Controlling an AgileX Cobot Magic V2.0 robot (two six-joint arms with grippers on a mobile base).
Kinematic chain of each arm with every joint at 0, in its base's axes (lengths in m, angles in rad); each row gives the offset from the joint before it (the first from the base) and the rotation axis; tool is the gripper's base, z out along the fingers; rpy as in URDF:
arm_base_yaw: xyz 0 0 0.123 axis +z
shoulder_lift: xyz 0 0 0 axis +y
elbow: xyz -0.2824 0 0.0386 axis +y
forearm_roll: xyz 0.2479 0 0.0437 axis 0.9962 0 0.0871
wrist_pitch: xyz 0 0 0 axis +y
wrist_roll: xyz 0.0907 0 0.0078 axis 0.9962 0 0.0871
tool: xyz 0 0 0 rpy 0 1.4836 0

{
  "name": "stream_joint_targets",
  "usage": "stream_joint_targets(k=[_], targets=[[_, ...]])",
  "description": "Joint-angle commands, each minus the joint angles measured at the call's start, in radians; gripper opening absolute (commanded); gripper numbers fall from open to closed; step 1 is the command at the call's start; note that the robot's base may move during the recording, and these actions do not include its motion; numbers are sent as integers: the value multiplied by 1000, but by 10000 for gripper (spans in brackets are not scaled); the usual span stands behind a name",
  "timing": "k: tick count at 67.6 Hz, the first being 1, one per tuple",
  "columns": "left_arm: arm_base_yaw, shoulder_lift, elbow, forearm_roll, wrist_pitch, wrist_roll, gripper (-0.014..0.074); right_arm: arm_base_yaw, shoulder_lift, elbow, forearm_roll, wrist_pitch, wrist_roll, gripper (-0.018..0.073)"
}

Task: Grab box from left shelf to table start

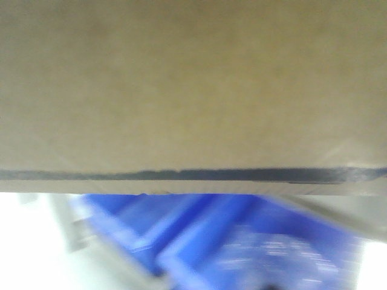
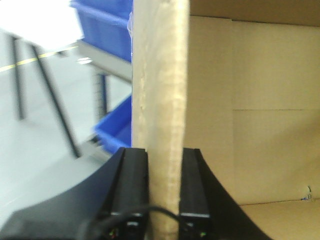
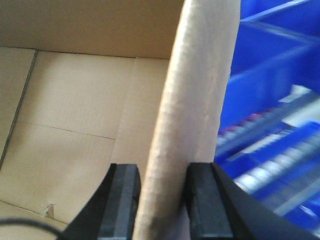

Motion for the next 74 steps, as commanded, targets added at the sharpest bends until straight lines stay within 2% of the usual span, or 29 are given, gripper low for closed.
stream_joint_targets(k=[1, 74], targets=[[-7, 15, -35, -89, -194, -13, -93, 0, 20, -31, 45, -147, -23, 57], [-7, 15, -35, -93, -194, -13, -93, 0, 20, -31, 45, -147, -23, 57]])
